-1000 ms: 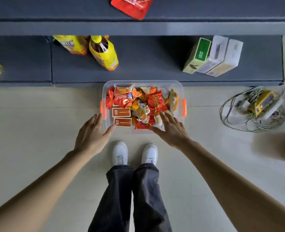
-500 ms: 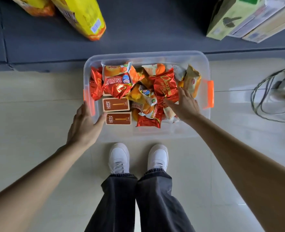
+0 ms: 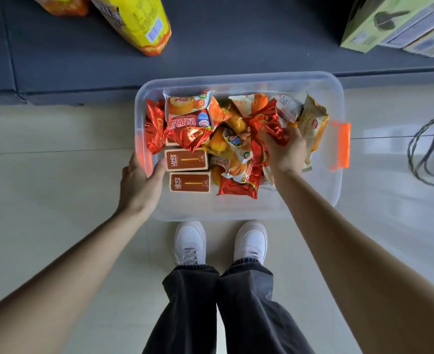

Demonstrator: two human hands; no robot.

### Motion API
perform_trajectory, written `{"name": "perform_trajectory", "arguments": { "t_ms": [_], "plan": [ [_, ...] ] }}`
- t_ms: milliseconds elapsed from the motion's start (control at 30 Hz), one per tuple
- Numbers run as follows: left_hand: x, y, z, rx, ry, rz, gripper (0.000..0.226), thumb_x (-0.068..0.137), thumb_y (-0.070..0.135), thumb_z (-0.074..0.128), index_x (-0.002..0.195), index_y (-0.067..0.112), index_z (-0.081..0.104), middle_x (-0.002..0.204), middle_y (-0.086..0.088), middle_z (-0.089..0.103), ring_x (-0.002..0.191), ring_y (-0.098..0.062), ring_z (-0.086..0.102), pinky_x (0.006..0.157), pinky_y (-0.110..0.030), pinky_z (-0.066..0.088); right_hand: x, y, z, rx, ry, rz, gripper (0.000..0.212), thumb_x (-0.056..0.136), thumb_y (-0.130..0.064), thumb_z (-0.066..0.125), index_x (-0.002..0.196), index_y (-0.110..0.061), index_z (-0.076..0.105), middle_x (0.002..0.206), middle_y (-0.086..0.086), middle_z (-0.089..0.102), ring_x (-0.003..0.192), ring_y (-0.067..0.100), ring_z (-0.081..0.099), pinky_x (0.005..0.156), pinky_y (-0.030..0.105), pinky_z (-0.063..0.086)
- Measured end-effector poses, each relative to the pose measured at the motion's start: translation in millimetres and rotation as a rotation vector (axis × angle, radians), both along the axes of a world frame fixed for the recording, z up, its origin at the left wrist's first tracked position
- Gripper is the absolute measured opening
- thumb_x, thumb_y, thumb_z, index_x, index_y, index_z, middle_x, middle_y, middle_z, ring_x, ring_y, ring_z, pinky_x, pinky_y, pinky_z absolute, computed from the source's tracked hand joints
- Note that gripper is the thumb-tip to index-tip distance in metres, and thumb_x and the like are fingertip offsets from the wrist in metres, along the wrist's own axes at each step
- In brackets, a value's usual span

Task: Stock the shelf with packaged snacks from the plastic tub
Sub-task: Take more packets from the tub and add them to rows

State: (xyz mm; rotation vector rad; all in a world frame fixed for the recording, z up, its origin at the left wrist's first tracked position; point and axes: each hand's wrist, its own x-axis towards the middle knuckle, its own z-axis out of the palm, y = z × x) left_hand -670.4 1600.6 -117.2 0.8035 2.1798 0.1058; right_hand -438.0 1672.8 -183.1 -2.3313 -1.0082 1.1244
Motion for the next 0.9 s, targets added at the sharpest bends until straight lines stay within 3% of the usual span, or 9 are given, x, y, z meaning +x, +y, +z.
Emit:
{"name": "perform_trajectory", "arguments": {
  "t_ms": [133,200,300,400,467,533,633,700,900],
  "plan": [
    [-2,10,12,0.251,-0.056,-0.001,0.058,0.085,0.058,0.054,0.125,0.016,0.058,0.122,-0.004,0.058,0.118,-0.024,0.054,0.099,-0.043,0.047,-14,-20,42,0.008,0.424,0.017,0.018,0.078,-0.024,0.077,0.087,-0.012,0.066,0.08,0.002,0.069,0.074,0.017,0.062,0.071,0.038,0.053],
    [2,16,21,0.227,-0.308,0.133,0.058,0.08,0.058,0.064,0.125,0.02,0.057,0.123,-0.002,0.061,0.112,-0.015,0.06,0.097,-0.038,0.049,-25,-29,61,-0.101,0.654,0.085,0.02,0.073,-0.022,0.079,0.088,-0.012,0.068,0.082,0.004,0.071,0.076,0.021,0.067,0.074,0.037,0.055],
    [7,21,31,0.114,-0.676,0.253,0.049,0.077,0.045,0.073,0.117,0.018,0.062,0.117,-0.005,0.068,0.106,-0.02,0.066,0.087,-0.033,0.055,-41,-31,74,-0.231,0.798,0.26,0.016,0.077,-0.014,0.076,0.091,-0.012,0.07,0.091,0.008,0.072,0.085,0.024,0.069,0.082,0.042,0.055],
    [2,21,36,0.122,-0.718,0.291,0.044,0.071,0.027,0.072,0.112,0.013,0.066,0.106,-0.007,0.073,0.094,-0.023,0.07,0.077,-0.033,0.059,-55,-21,77,-0.262,0.776,0.416,0.018,0.077,-0.017,0.077,0.091,-0.021,0.067,0.099,0.014,0.071,0.091,0.027,0.068,0.085,0.045,0.053],
    [-7,20,36,0.147,-0.701,0.345,0.038,0.07,0.022,0.072,0.106,0.011,0.067,0.099,-0.007,0.074,0.085,-0.021,0.071,0.073,-0.033,0.06,-62,-13,76,-0.277,0.772,0.409,0.025,0.078,-0.024,0.077,0.096,-0.02,0.06,0.1,0.011,0.069,0.09,0.025,0.068,0.078,0.036,0.056],
    [-19,19,36,0.19,-0.711,0.44,0.035,0.07,0.021,0.071,0.102,0.009,0.067,0.094,-0.007,0.075,0.082,-0.019,0.072,0.066,-0.029,0.059,-70,-3,73,-0.271,0.782,0.246,0.032,0.083,-0.027,0.072,0.105,-0.011,0.055,0.099,0.006,0.068,0.087,0.019,0.068,0.07,0.026,0.057],
    [-38,13,35,0.232,-0.693,0.588,0.029,0.074,0.021,0.07,0.101,0.01,0.066,0.091,-0.003,0.076,0.082,-0.017,0.073,0.067,-0.027,0.059,-85,13,54,-0.247,0.557,-0.022,0.049,0.081,-0.036,0.072,0.118,-0.01,0.052,0.111,0.006,0.062,0.099,0.02,0.063,0.071,0.028,0.056],
    [-49,6,37,0.253,-0.657,0.656,0.031,0.07,0.022,0.071,0.099,0.012,0.066,0.088,-0.002,0.076,0.081,-0.015,0.073,0.069,-0.026,0.059,-101,22,40,-0.339,0.578,-0.134,0.057,0.079,-0.044,0.072,0.121,-0.013,0.05,0.116,0.005,0.061,0.101,0.02,0.062,0.067,0.027,0.055],
    [-72,-26,43,0.314,-0.571,0.872,0.031,0.067,0.024,0.072,0.095,0.014,0.067,0.079,0.002,0.076,0.078,-0.013,0.072,0.064,-0.023,0.058,-139,30,20,-0.37,0.576,-0.332,0.045,0.073,-0.047,0.077,0.096,-0.017,0.051,0.087,-0.003,0.058,0.082,0.016,0.062,0.071,0.03,0.055]
  ]
}}
